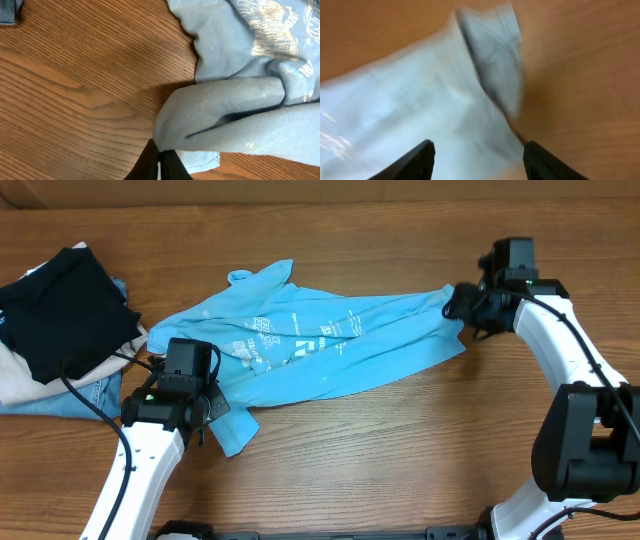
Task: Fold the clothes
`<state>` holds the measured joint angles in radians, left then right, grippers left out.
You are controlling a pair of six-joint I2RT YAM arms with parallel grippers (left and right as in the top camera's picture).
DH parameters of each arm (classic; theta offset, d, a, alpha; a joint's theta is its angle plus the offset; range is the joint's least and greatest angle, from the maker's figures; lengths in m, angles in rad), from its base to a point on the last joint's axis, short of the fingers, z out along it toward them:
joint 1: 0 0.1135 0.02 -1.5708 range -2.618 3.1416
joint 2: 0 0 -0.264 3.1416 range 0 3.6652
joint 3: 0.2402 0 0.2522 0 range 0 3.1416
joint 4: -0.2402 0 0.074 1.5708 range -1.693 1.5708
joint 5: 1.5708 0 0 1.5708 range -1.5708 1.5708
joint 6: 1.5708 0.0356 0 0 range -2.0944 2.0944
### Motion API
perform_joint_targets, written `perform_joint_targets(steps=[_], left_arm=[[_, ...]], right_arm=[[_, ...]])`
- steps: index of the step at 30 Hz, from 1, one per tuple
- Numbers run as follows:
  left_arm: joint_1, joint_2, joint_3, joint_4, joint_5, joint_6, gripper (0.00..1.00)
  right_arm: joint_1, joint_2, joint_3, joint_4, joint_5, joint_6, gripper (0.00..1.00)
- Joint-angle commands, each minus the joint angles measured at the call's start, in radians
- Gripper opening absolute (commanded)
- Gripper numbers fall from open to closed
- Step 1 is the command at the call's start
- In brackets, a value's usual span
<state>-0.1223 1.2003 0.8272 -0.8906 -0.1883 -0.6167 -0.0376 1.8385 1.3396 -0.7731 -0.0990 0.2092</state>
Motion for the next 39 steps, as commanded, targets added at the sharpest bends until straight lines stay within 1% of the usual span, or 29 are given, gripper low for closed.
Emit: perform_joint_targets(steps=[1, 4, 11, 19, 21, 23, 26, 29, 30, 36, 39], left_arm=[[0.006, -0.010, 0.002, 0.004, -0.024, 0.018, 0.04], [0.006, -0.010, 0.002, 0.003, -0.024, 0.018, 0.04], [0.006, -0.010, 0.002, 0.001, -0.024, 0.018, 0.04], [0.006, -0.010, 0.002, 0.001, -0.024, 0.018, 0.04], [0.006, -0.010, 0.002, 0.001, -0.024, 0.018, 0.04], [0.006, -0.010, 0.002, 0.001, -0.024, 0.018, 0.04], [0.006, -0.010, 0.002, 0.001, -0.024, 0.018, 0.04], [0.006, -0.010, 0.002, 0.000, -0.024, 0.018, 0.04], [0.006, -0.010, 0.002, 0.000, -0.024, 0.018, 0.04], [0.006, -0.011, 0.003, 0.001, -0.025, 0.020, 0.04], [0.006, -0.018, 0.025, -0.002, -0.024, 0.067, 0.04]], right_arm=[[0.003, 0.002, -0.028, -0.052, 0.045, 0.000, 0.64], [0.003, 0.005, -0.079, -0.032, 0.045, 0.000, 0.64], [0.003, 0.005, -0.199, 0.130, 0.046, 0.000, 0.63], [0.003, 0.006, -0.299, 0.268, 0.053, 0.000, 0.61], [0.003, 0.006, -0.308, 0.282, 0.053, 0.000, 0.56], [0.003, 0.008, -0.308, 0.286, 0.053, 0.000, 0.48], [0.003, 0.008, -0.308, 0.297, 0.053, 0.000, 0.30], [0.003, 0.008, -0.308, 0.297, 0.053, 0.000, 0.09], [0.003, 0.008, -0.308, 0.295, 0.053, 0.000, 0.04], [0.003, -0.003, -0.298, 0.245, 0.054, 0.005, 0.04], [0.003, -0.053, -0.260, 0.174, 0.054, 0.009, 0.04]])
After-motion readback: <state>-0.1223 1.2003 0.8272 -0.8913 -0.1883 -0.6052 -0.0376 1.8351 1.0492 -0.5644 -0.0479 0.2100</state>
